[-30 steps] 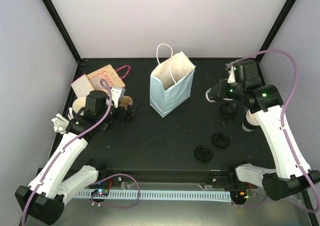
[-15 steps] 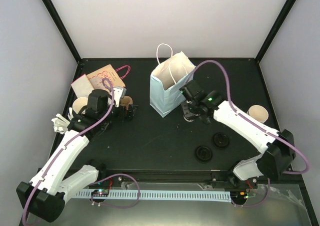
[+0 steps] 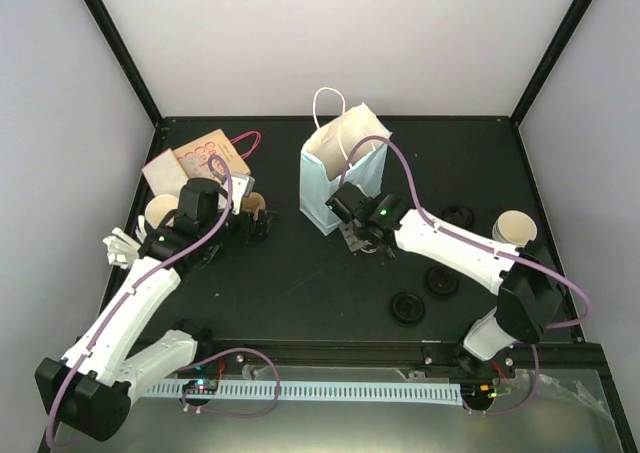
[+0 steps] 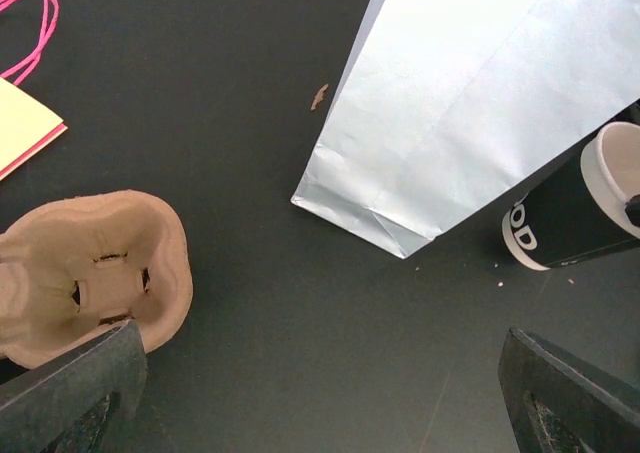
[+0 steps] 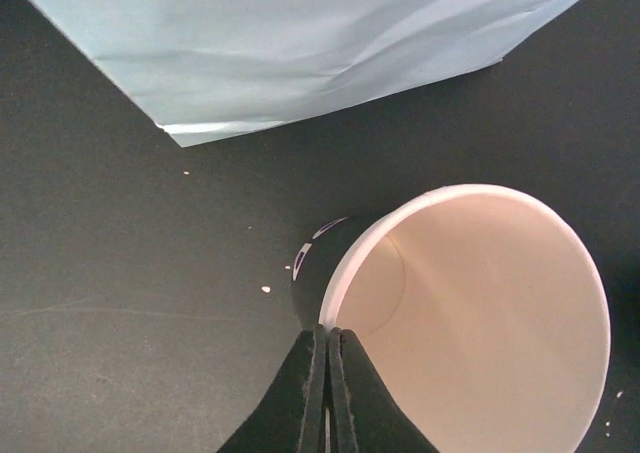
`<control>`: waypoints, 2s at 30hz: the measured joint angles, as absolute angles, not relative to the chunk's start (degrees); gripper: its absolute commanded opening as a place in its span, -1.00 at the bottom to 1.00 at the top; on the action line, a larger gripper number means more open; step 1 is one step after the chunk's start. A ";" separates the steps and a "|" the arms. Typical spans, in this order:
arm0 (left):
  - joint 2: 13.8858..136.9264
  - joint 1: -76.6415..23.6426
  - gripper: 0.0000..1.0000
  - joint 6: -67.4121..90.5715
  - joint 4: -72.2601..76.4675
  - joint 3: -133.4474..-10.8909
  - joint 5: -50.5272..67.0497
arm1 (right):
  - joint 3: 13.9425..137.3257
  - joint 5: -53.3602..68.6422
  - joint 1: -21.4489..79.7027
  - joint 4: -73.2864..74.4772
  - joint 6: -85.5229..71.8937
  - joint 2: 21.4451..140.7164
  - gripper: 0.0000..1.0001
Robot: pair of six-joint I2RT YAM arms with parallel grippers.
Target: Pack the takeout coffee
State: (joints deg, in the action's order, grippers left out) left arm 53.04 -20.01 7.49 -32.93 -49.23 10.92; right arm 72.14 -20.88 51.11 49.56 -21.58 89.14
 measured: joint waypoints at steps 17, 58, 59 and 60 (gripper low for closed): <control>54.41 -20.01 0.97 7.03 -32.93 -49.23 10.94 | 70.65 -21.93 53.74 47.68 -22.63 91.46 -0.03; 54.39 -20.01 0.98 6.35 -32.91 -49.23 12.27 | 48.45 -8.97 53.78 55.11 -46.22 63.48 1.00; 54.39 -20.01 0.98 6.33 -32.91 -49.23 12.27 | 47.07 -7.94 53.78 55.57 -46.70 63.02 1.00; 54.41 -20.01 0.97 6.33 -32.91 -49.23 12.27 | 45.36 -6.72 53.78 56.12 -47.18 62.33 1.00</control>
